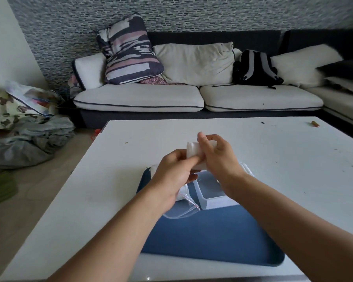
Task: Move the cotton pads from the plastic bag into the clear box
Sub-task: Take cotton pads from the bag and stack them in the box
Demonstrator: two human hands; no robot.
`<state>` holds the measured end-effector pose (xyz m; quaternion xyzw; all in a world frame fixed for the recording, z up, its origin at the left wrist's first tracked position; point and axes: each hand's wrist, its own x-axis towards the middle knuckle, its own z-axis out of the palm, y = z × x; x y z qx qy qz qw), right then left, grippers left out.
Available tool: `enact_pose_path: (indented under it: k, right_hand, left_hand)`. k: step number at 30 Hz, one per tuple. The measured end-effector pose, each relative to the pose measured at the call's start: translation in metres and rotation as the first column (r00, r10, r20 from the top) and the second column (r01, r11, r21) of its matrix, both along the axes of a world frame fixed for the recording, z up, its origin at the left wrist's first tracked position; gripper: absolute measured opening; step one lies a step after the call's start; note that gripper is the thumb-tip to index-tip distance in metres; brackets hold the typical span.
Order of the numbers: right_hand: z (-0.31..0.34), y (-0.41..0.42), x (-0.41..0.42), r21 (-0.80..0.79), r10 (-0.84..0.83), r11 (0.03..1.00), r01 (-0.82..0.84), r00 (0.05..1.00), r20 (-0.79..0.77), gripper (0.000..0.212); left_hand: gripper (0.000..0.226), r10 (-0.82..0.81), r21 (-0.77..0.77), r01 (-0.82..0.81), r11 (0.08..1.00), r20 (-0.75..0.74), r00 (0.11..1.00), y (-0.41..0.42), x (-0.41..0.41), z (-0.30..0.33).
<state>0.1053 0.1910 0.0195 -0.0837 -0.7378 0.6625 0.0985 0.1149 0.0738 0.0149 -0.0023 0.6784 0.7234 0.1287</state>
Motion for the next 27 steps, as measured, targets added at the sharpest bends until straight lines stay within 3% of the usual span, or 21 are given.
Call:
enact_pose_path:
  k: [5, 8, 10, 12, 14, 15, 16, 18, 20, 23, 27]
  right_hand:
    - [0.006, 0.013, -0.004, -0.221, 0.189, 0.964, -0.148, 0.966, 0.177, 0.053]
    - [0.011, 0.033, 0.000, -0.175, 0.383, 0.920, -0.351, 0.901, 0.206, 0.051]
    - [0.012, 0.042, 0.001, -0.159, 0.416, 0.908, -0.387, 0.880, 0.228, 0.044]
    - [0.013, 0.051, -0.003, -0.181, 0.382, 0.921, -0.345, 0.890, 0.248, 0.034]
    - [0.011, 0.061, -0.011, -0.163, 0.282, 0.956, -0.243, 0.915, 0.288, 0.022]
    - [0.009, 0.067, -0.016, -0.080, 0.188, 0.982, -0.171, 0.929, 0.319, 0.020]
    - [0.007, 0.074, -0.020, 0.062, 0.072, 0.993, -0.100, 0.934, 0.351, 0.024]
    - [-0.003, 0.085, -0.029, 0.352, -0.120, 0.936, -0.022, 0.918, 0.378, 0.036]
    - [-0.015, 0.086, -0.036, 0.492, -0.179, 0.870, -0.042, 0.901, 0.394, 0.044]
    - [-0.039, 0.079, -0.047, 0.651, -0.188, 0.750, -0.117, 0.906, 0.380, 0.052]
    - [-0.056, 0.069, -0.051, 0.773, -0.216, 0.618, -0.146, 0.913, 0.346, 0.044]
  left_hand:
    - [0.008, 0.076, 0.132, -0.078, 0.988, 0.023, 0.997, 0.000, -0.007, -0.001]
    - [0.013, 0.101, 0.201, -0.112, 0.973, 0.062, 0.993, -0.003, -0.011, -0.001]
    - [0.014, 0.064, 0.213, -0.075, 0.974, 0.058, 0.996, -0.004, -0.011, 0.001]
    - [0.015, 0.013, 0.175, -0.021, 0.984, 0.046, 0.999, -0.006, -0.012, -0.001]
    - [0.021, 0.006, -0.054, -0.009, 0.998, -0.048, 0.999, -0.008, -0.013, -0.007]
    - [0.025, -0.026, -0.266, -0.022, 0.964, -0.175, 0.984, -0.010, -0.013, -0.012]
    - [0.030, -0.115, -0.492, -0.057, 0.868, -0.313, 0.943, -0.013, -0.013, -0.018]
    - [0.037, -0.390, -0.794, -0.142, 0.590, -0.435, 0.811, -0.015, -0.010, -0.028]
    - [0.043, -0.542, -0.885, -0.121, 0.449, -0.378, 0.751, -0.014, -0.007, -0.035]
    - [0.054, -0.666, -0.931, 0.008, 0.365, -0.255, 0.701, -0.009, -0.006, -0.044]
    - [0.055, -0.755, -0.971, 0.047, 0.235, -0.152, 0.638, -0.005, -0.003, -0.049]
